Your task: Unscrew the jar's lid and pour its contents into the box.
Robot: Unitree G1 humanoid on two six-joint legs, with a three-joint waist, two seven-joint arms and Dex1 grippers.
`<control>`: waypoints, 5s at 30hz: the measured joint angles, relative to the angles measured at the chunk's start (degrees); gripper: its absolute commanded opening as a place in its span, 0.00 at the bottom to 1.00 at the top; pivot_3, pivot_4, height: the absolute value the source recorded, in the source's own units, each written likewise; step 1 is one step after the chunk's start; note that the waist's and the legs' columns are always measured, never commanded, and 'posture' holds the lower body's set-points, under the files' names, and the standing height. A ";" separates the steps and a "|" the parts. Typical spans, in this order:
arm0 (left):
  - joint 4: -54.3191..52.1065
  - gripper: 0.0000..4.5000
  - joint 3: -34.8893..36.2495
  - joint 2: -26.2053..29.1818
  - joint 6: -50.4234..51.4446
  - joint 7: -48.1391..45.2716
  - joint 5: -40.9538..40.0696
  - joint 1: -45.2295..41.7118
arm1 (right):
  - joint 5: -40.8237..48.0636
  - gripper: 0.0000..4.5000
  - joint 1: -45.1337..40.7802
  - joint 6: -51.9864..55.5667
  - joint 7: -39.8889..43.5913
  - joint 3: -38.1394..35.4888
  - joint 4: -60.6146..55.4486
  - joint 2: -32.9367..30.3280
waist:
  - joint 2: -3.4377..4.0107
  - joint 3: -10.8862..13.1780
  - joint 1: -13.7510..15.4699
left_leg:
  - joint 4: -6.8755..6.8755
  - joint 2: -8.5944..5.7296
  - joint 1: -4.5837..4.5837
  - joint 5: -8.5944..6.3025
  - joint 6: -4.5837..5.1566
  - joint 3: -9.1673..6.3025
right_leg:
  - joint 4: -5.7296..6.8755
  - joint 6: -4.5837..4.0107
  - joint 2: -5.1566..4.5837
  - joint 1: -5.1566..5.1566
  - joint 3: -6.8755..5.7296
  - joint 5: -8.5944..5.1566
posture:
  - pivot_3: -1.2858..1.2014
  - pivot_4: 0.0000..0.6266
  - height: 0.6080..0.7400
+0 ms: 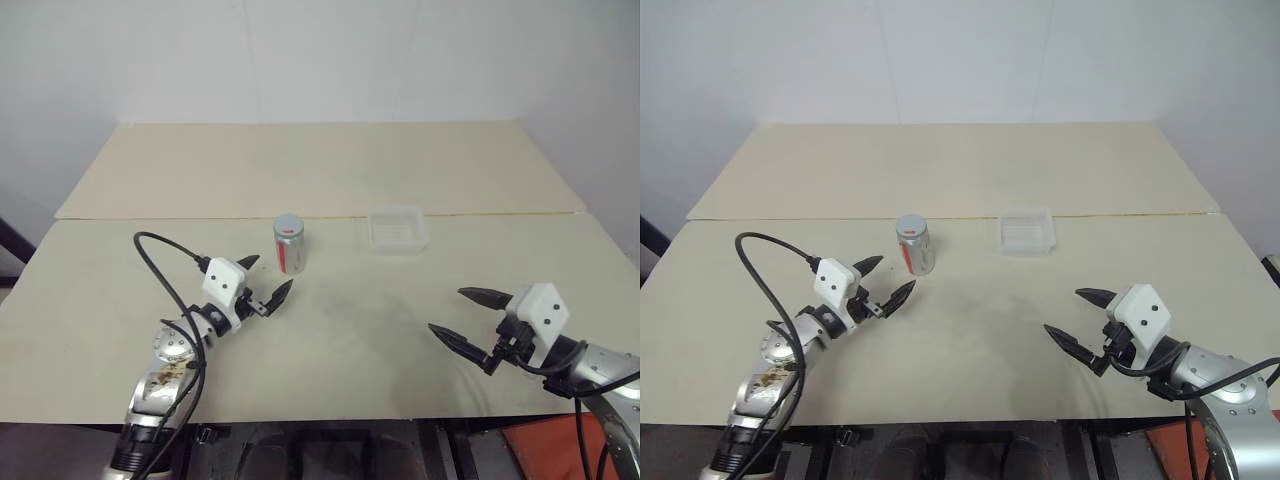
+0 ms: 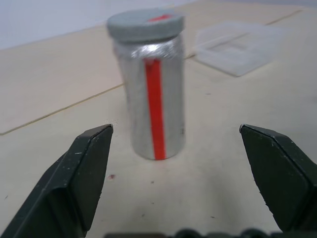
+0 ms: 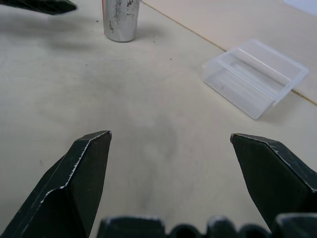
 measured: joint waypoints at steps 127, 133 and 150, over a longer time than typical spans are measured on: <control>3.48 0.44 -10.99 -6.56 -5.69 -10.00 -1.71 -6.40 | -8.19 0.62 -26.74 9.08 -23.63 28.25 -0.41 25.42 | 0.02 -0.02 -0.82 | 0.02 0.02 -0.27 0.13 -0.19 -0.09 | 0.10 0.03 0.17 -0.18 -0.20 0.03 | 0.52 0.24 1.00; 3.48 0.44 -11.65 -5.21 -6.40 -13.79 -2.10 -6.44 | -1.23 0.62 -26.88 9.24 -14.61 24.44 0.50 19.96 | 0.02 -0.02 -0.73 | 0.02 0.02 -0.28 0.09 -0.12 -0.09 | 0.06 0.03 0.16 -0.17 -0.20 0.03 | 0.52 0.24 1.00; 5.45 0.44 -11.95 -3.68 -9.28 -22.74 -5.49 -9.15 | 5.84 0.62 -54.23 -4.82 40.31 25.14 43.08 12.68 | 0.02 -0.01 -1.06 | 0.04 0.01 -0.26 0.04 -0.01 -0.05 | 0.03 0.02 0.13 -0.14 -0.21 0.04 | 0.52 0.24 1.00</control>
